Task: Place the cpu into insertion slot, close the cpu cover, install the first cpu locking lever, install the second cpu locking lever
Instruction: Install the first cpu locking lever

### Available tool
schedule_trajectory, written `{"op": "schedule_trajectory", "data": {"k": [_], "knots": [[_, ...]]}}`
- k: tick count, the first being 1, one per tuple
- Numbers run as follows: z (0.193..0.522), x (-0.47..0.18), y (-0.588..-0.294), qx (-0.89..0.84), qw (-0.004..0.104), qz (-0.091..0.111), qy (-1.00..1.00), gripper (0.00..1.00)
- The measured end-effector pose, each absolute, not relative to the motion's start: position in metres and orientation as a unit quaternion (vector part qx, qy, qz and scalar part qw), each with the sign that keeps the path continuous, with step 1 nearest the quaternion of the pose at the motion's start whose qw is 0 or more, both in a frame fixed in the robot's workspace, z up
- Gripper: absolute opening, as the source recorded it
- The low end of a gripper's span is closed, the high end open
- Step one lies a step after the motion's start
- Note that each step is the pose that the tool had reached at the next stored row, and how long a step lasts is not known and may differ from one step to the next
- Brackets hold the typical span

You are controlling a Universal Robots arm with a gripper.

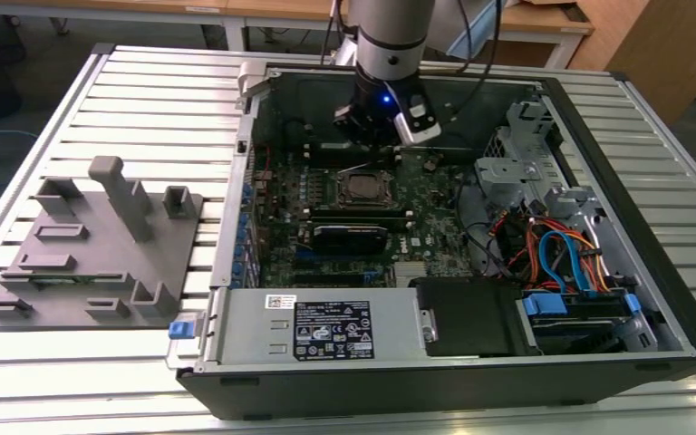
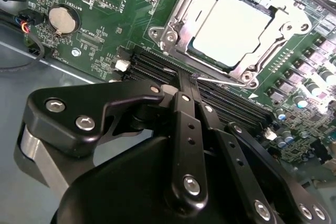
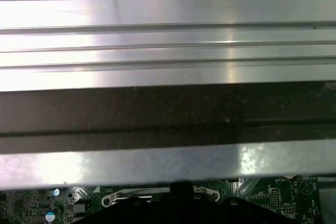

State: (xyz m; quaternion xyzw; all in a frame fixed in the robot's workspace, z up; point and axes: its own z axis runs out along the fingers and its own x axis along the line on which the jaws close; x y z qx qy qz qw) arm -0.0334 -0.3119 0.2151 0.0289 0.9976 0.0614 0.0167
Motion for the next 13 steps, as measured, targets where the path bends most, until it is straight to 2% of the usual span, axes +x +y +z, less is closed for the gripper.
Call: {"op": "schedule_trajectory", "data": {"k": [13], "knots": [[0.209, -0.0315, -0.3131, 0.029, 0.016, 0.061, 0.998, 0.11]]}}
